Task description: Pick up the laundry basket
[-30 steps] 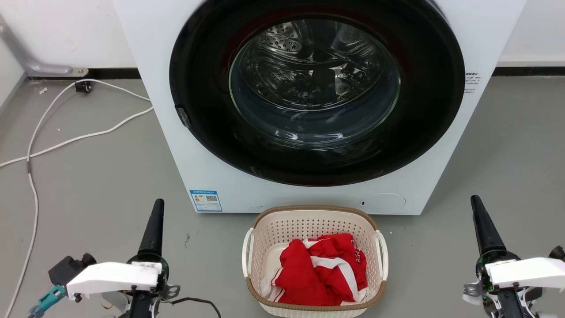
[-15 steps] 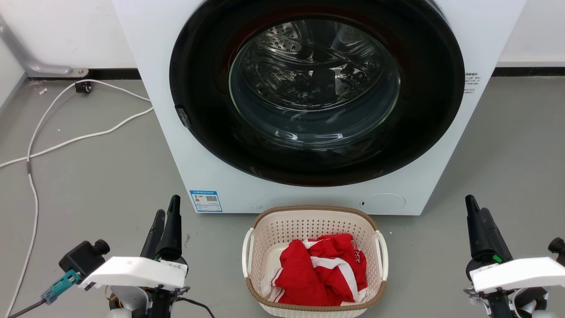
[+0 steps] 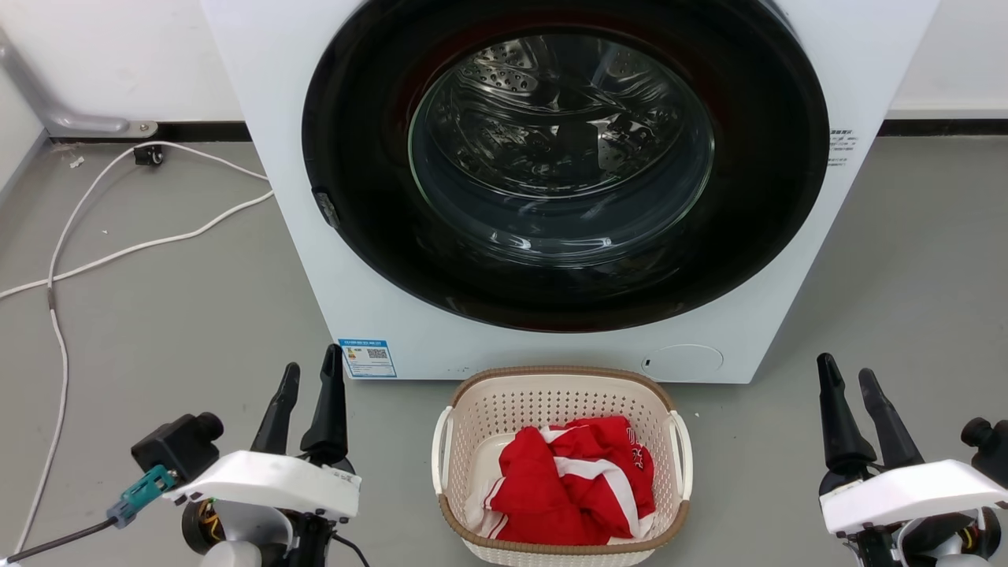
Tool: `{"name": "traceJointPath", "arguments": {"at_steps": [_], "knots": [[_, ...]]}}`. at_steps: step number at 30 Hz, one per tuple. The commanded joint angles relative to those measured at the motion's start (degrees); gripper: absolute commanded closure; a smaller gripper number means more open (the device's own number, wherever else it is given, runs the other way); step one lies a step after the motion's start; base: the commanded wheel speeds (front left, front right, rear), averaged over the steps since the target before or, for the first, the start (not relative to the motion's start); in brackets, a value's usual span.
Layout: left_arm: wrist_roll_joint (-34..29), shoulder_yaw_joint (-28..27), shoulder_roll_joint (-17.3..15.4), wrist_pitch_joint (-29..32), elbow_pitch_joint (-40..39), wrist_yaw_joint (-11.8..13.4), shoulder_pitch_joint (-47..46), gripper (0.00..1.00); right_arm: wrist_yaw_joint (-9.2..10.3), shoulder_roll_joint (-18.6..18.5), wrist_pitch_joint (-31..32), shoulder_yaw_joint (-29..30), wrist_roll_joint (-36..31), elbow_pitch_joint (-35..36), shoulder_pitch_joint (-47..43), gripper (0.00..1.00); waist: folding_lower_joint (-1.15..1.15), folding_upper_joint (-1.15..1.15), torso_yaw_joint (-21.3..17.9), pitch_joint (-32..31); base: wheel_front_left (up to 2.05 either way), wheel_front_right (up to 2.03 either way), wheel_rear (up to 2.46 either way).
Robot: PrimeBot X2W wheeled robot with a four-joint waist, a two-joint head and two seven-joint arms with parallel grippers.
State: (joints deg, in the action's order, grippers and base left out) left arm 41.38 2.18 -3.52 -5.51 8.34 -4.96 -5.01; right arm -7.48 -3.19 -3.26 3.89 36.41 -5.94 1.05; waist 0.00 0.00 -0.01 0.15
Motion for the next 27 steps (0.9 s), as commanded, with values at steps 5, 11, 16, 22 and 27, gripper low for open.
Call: {"name": "traceJointPath", "arguments": {"at_steps": [5, 11, 16, 22, 27], "knots": [[-5.49, 1.22, -0.88, -1.40, -0.36, 0.73, -1.62, 0.00, -0.01, 0.09, -0.84, -0.26, -5.97, 1.49, 0.00, 0.00, 0.00, 0.00, -0.04, 0.00, 0.00, 0.00, 0.00], [-9.68, 2.17, -1.18, -2.36, -0.20, 1.43, -1.69, 0.00, -0.01, 0.13, -0.64, -0.12, -10.76, 2.28, -0.75, 0.00, 0.00, 0.00, -0.08, -0.07, 0.00, 0.00, 0.00], [-12.94, 2.77, -1.52, -3.09, -0.23, 2.06, -1.67, 0.00, -0.01, 0.16, -0.62, -0.10, -14.44, 3.10, -1.35, 0.00, 0.00, 0.00, -0.07, -0.16, 0.00, 0.00, 0.00], [-16.57, 3.41, -1.95, -3.97, -0.29, 2.92, -1.70, 0.00, -0.01, 0.19, -0.63, -0.16, -18.41, 4.09, -1.97, 0.00, 0.00, 0.00, -0.07, -0.14, 0.00, 0.00, 0.00], [-19.43, 3.85, -2.30, -4.61, -0.36, 3.54, -1.57, 0.00, -0.01, 0.21, -0.56, -0.28, -21.61, 4.87, -2.26, 0.00, 0.00, 0.00, -0.09, -0.09, 0.00, 0.00, 0.00]]}}
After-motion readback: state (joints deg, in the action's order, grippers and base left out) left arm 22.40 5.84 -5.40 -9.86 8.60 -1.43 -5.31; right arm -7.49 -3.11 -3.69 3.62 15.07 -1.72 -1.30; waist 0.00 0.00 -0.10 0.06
